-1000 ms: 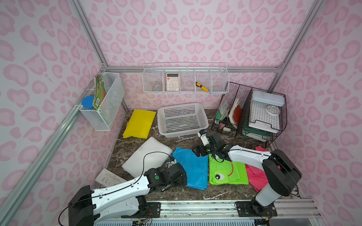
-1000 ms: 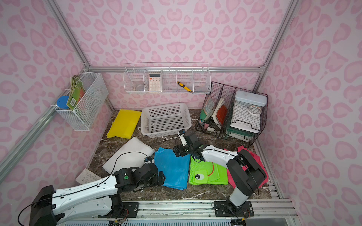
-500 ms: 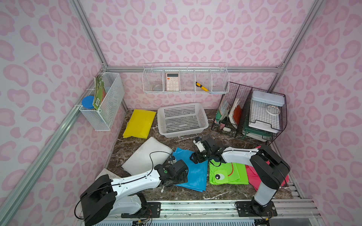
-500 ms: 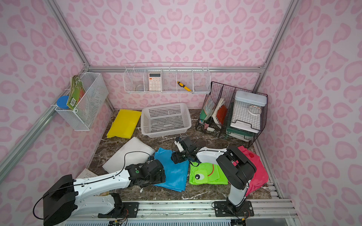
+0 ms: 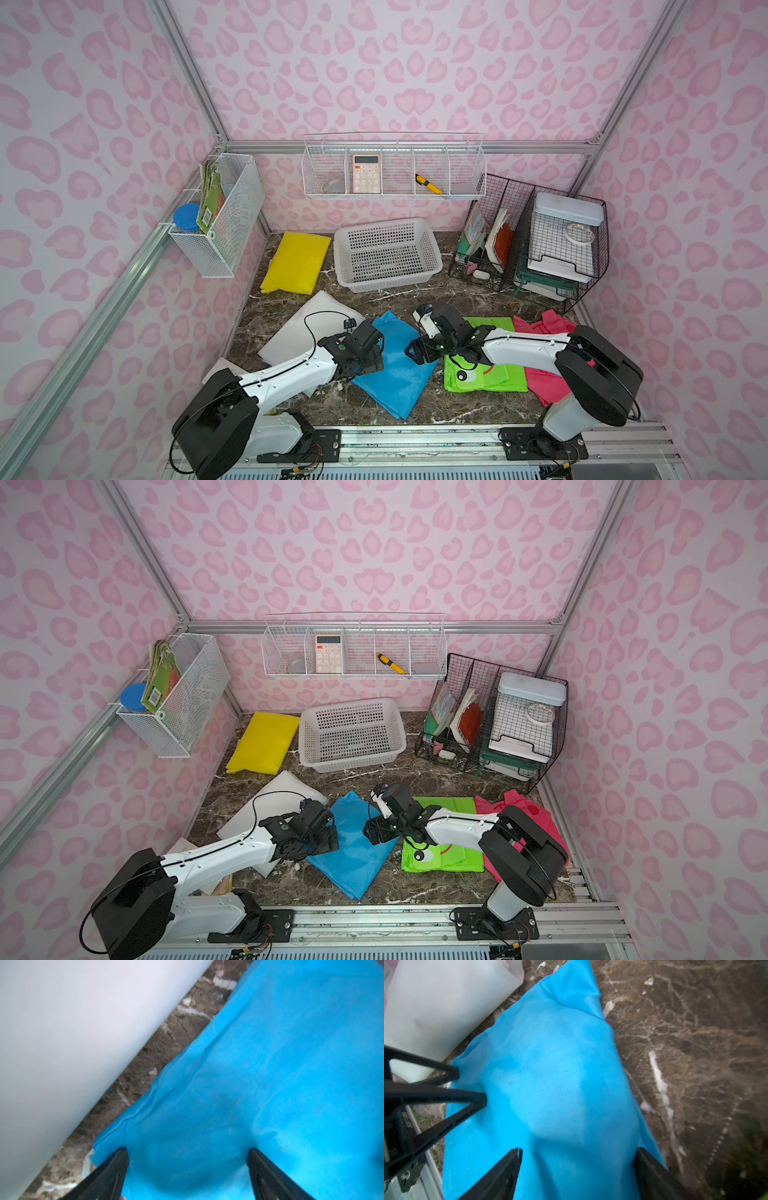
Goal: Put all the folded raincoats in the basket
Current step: Adjust the raincoat at the center of the board, then pick up the raincoat from the center of the board.
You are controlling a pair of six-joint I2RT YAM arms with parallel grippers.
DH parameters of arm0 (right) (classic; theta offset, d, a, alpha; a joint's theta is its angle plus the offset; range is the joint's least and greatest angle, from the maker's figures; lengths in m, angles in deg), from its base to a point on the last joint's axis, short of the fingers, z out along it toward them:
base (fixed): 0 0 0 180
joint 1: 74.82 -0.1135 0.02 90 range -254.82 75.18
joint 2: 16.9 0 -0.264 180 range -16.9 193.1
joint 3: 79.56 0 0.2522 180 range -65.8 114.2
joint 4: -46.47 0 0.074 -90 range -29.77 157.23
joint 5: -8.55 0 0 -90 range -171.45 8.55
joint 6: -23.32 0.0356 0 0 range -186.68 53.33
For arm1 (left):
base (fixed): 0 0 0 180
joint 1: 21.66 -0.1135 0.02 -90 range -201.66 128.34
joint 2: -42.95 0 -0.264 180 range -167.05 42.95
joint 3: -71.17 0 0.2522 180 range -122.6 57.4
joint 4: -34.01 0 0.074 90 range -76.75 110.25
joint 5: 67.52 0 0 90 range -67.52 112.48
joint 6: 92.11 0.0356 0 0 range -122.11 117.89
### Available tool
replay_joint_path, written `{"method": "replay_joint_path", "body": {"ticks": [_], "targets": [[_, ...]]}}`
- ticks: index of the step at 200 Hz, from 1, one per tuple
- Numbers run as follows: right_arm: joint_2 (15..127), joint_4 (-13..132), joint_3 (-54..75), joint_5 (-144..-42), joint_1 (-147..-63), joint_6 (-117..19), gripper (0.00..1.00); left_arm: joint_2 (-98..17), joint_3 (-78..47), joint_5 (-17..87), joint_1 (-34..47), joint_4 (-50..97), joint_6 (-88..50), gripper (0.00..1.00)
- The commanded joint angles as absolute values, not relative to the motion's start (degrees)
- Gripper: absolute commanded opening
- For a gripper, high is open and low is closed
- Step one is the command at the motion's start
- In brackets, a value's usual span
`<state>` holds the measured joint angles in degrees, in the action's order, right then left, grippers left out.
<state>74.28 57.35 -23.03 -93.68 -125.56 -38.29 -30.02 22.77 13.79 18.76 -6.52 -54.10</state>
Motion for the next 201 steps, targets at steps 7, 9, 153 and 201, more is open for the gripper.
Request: {"method": "replay_joint_path", "body": {"ticks": [7,9,153,201], "targets": [[72.38,58.29,-23.50,-94.76,-127.41,-37.05,0.87,-28.88,22.92,15.23,16.48,-3.53,-49.06,0.95],[72.22,58.53,-23.47,-94.98,-127.45,-37.30,0.87,-28.60,22.79,15.17,16.48,-3.71,-48.85,0.95],[89.09,66.43,-4.60,-94.14,-118.59,-49.53,0.83,-2.96,37.96,23.15,22.00,-5.96,-67.99,0.93],[87.99,64.69,-9.76,-97.14,-118.84,-48.94,0.78,-14.55,37.54,25.70,22.28,2.88,-68.76,0.81]]}}
